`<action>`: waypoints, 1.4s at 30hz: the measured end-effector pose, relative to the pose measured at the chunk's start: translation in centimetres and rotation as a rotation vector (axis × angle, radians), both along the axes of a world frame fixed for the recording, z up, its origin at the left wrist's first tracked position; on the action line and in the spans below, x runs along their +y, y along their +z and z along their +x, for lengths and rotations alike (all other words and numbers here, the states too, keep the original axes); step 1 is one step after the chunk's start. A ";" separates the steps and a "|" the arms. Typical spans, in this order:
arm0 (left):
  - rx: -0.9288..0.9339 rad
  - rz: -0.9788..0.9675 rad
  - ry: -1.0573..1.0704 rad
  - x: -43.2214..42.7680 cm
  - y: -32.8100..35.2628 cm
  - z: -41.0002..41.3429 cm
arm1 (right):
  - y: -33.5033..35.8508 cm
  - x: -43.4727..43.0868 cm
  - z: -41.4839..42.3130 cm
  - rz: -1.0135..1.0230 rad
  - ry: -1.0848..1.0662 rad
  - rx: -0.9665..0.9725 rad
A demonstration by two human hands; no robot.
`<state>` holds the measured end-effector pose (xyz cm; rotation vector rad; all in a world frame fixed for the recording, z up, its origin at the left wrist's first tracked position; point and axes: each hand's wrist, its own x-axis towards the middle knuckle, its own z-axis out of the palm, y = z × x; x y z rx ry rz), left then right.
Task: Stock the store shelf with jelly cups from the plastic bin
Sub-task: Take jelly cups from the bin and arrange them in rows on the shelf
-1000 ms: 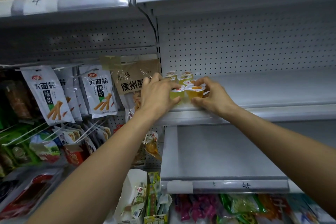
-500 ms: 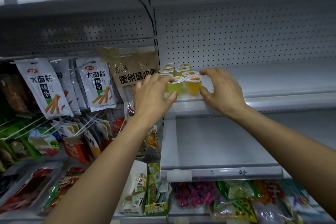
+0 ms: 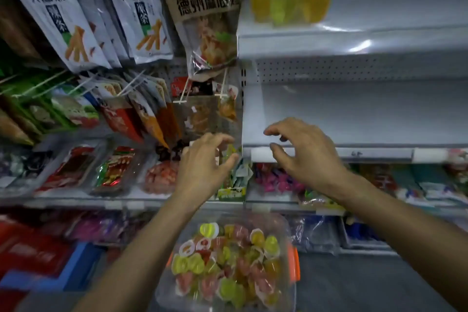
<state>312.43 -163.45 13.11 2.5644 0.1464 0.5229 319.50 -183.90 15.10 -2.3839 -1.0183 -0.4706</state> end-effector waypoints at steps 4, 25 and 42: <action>0.280 -0.181 0.001 0.4 -8.0 -3.2 | -8.3 1.6 -2.2 -0.175 0.070 0.295; 1.126 0.089 -0.111 -1.2 -37.3 -8.0 | -39.8 4.7 -3.8 -0.865 -0.066 0.739; 0.931 0.097 0.004 -0.4 -38.3 -8.3 | -40.5 6.9 -4.2 -0.861 -0.268 0.794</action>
